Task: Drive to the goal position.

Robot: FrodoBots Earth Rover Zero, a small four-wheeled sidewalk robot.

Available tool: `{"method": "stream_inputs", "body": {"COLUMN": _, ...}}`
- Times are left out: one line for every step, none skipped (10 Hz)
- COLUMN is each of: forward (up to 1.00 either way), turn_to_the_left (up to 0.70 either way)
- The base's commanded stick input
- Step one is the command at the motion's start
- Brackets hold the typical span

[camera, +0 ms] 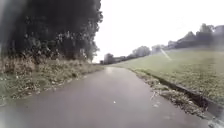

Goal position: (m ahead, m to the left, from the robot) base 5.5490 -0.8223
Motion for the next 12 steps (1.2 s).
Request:
{"method": "stream_inputs", "body": {"forward": 1.00, "turn_to_the_left": -0.09}}
{"method": "stream_inputs", "body": {"forward": 1.00, "turn_to_the_left": -0.15}}
{"method": "stream_inputs", "body": {"forward": 1.00, "turn_to_the_left": -0.20}}
{"method": "stream_inputs", "body": {"forward": 1.00, "turn_to_the_left": -0.21}}
{"method": "stream_inputs", "body": {"forward": 1.00, "turn_to_the_left": -0.10}}
{"method": "stream_inputs", "body": {"forward": 1.00, "turn_to_the_left": -0.05}}
{"method": "stream_inputs", "body": {"forward": 1.00, "turn_to_the_left": 0.00}}
{"method": "stream_inputs", "body": {"forward": 1.00, "turn_to_the_left": 0.00}}
{"method": "stream_inputs", "body": {"forward": 1.00, "turn_to_the_left": 0.00}}
{"method": "stream_inputs", "body": {"forward": 1.00, "turn_to_the_left": -0.11}}
{"method": "stream_inputs", "body": {"forward": 1.00, "turn_to_the_left": -0.18}}
{"method": "stream_inputs", "body": {"forward": 1.00, "turn_to_the_left": -0.19}}
